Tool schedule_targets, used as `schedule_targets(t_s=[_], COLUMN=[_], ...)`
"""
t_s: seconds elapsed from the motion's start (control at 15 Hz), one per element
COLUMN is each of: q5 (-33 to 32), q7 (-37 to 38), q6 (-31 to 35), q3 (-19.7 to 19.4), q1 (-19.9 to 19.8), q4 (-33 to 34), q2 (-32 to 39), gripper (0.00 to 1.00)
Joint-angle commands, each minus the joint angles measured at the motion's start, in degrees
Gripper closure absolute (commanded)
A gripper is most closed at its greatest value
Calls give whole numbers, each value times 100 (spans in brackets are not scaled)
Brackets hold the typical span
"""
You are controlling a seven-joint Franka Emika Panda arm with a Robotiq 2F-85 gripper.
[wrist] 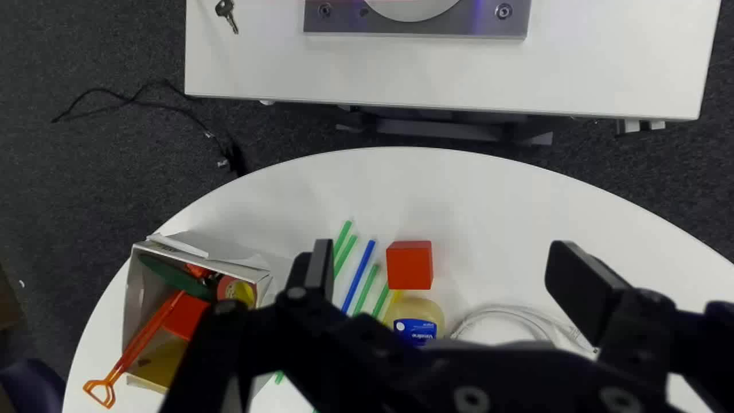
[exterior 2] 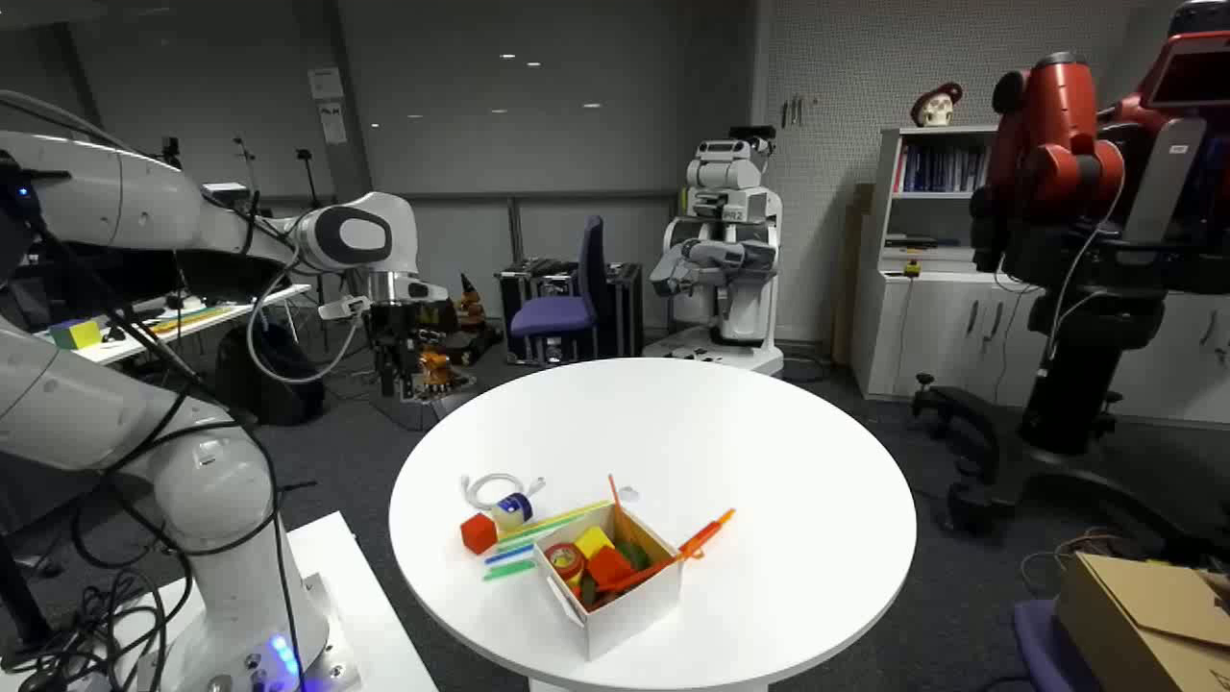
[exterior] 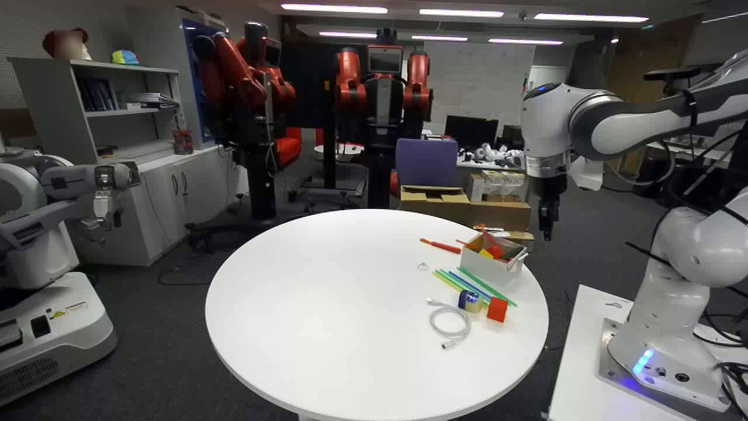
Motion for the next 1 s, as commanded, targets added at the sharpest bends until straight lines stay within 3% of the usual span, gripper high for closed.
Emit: schedule_targets(t_s=[0.0, 0.4, 0.93], q5=[-57, -83, -568], q7=[66, 150, 1493], q6=[-19, 40, 2110], q3=[-103, -72, -547], q1=[126, 83, -995], q4=[15, 67, 1386], q2=[26, 132, 2118], gripper=[0, 0, 0])
